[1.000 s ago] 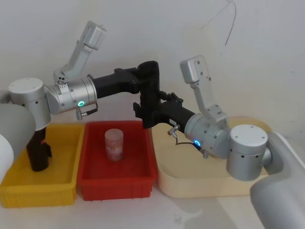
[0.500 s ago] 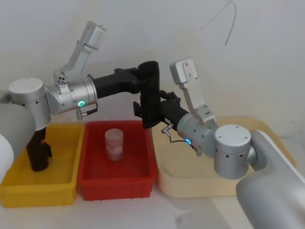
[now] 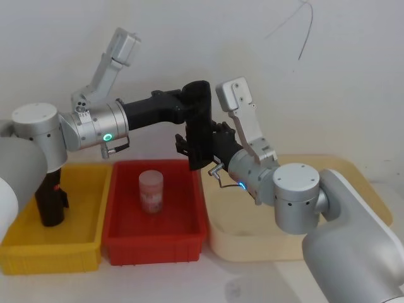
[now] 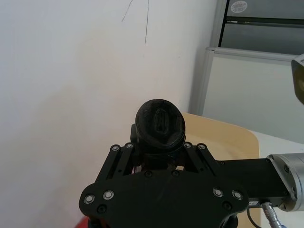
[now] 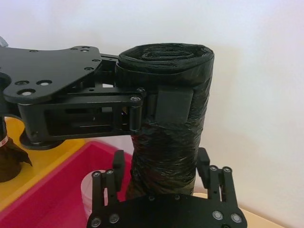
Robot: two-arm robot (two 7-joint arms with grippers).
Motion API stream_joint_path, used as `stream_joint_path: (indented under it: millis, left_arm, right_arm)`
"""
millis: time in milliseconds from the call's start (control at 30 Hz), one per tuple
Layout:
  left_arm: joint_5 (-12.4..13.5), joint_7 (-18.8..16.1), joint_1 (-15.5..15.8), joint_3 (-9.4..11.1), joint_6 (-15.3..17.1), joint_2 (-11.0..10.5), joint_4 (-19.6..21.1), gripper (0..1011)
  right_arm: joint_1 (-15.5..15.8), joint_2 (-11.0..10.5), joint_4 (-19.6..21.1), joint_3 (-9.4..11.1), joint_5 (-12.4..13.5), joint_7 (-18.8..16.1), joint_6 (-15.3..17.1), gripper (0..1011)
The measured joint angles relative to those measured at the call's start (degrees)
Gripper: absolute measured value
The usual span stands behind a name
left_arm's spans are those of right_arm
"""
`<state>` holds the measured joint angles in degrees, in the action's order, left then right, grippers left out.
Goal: Pick up the garbage bag with the one hand and transfer it to the other hand.
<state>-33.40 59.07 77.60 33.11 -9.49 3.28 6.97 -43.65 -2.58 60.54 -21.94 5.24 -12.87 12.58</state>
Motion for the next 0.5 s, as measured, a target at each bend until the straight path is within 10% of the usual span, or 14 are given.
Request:
stream_joint_path:
  millis: [500]
  left_arm:
    - [0.00, 0.00, 0.00, 0.00, 0.00, 0.00, 0.00, 377]
  right_arm:
    - [-0.65, 0.58, -1.24, -0.14, -0.73, 0.79, -0.16, 566]
